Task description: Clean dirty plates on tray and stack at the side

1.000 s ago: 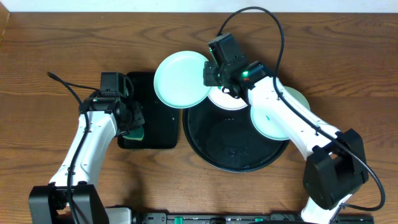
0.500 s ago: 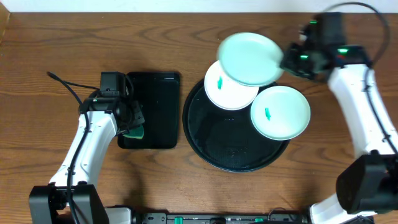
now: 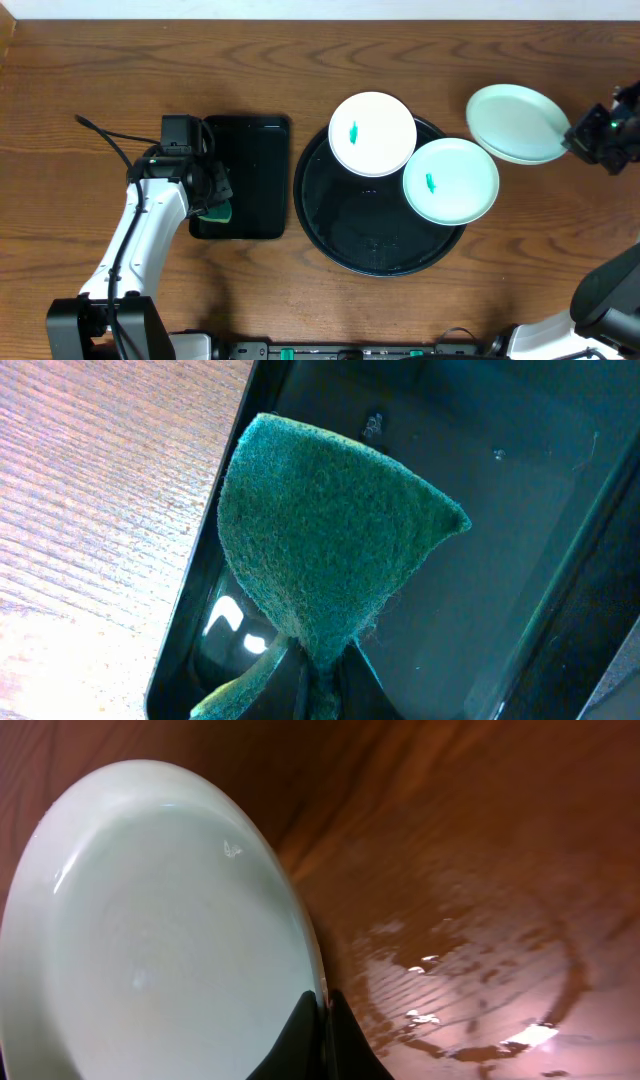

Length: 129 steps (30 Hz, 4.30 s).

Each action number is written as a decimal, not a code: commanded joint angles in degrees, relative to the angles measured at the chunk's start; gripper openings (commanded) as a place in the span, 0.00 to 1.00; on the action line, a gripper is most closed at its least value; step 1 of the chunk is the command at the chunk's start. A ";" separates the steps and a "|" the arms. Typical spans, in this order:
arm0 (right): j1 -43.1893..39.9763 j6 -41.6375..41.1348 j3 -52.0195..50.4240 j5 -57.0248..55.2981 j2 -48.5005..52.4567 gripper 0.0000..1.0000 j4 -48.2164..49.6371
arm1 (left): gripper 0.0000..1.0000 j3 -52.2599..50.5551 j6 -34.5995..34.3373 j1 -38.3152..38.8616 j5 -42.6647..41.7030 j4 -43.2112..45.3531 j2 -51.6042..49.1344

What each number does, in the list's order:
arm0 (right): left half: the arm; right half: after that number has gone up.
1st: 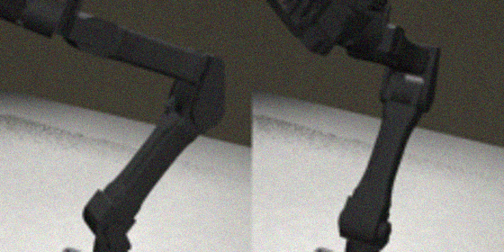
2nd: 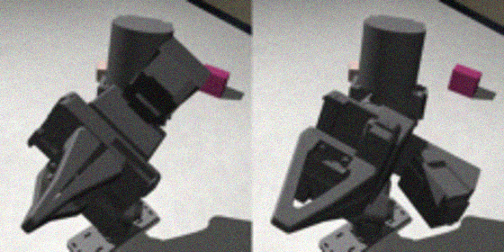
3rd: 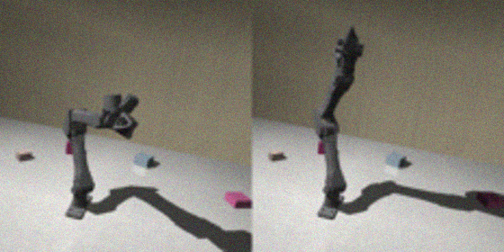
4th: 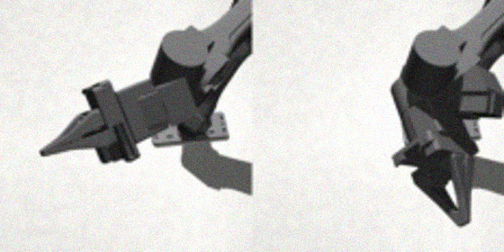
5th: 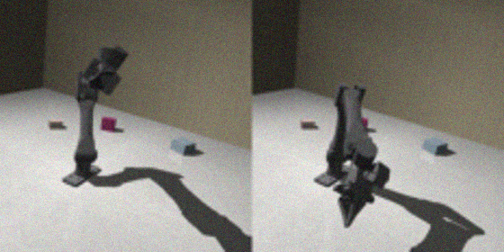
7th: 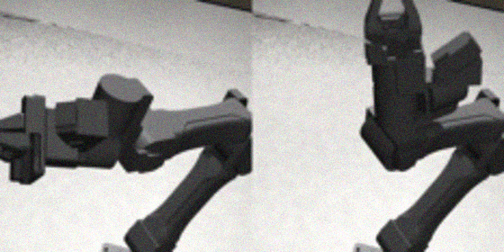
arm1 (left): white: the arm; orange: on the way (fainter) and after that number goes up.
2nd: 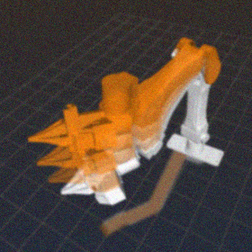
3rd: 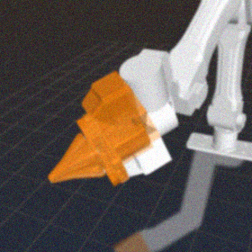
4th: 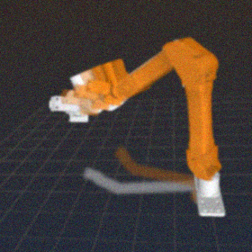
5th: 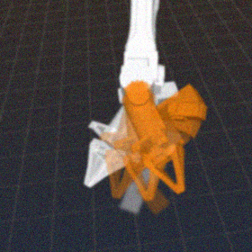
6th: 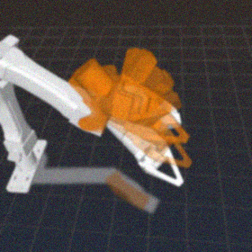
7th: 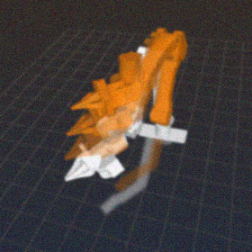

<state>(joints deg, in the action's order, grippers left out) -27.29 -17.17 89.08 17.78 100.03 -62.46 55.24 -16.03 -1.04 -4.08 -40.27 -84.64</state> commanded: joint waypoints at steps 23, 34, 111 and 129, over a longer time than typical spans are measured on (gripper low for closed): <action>-4.37 -5.14 -24.24 -24.24 -0.52 0.01 27.54 | 0.07 0.11 0.55 -0.17 0.68 0.33 -0.35; -4.33 -5.09 -27.36 -21.24 -0.52 0.29 31.41 | 0.07 0.09 0.55 -0.17 0.68 0.68 -0.35; 48.98 9.94 -14.73 6.21 -7.43 0.42 6.71 | 0.07 -0.39 1.53 13.40 -4.55 9.46 -6.80; 48.96 9.92 -14.73 6.21 -7.43 0.42 6.71 | 0.07 -0.39 1.33 13.40 -11.63 9.51 -6.80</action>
<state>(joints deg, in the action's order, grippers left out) 22.09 -7.18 74.50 23.97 92.90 -55.68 55.22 -13.98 12.23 -12.95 -30.79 -91.57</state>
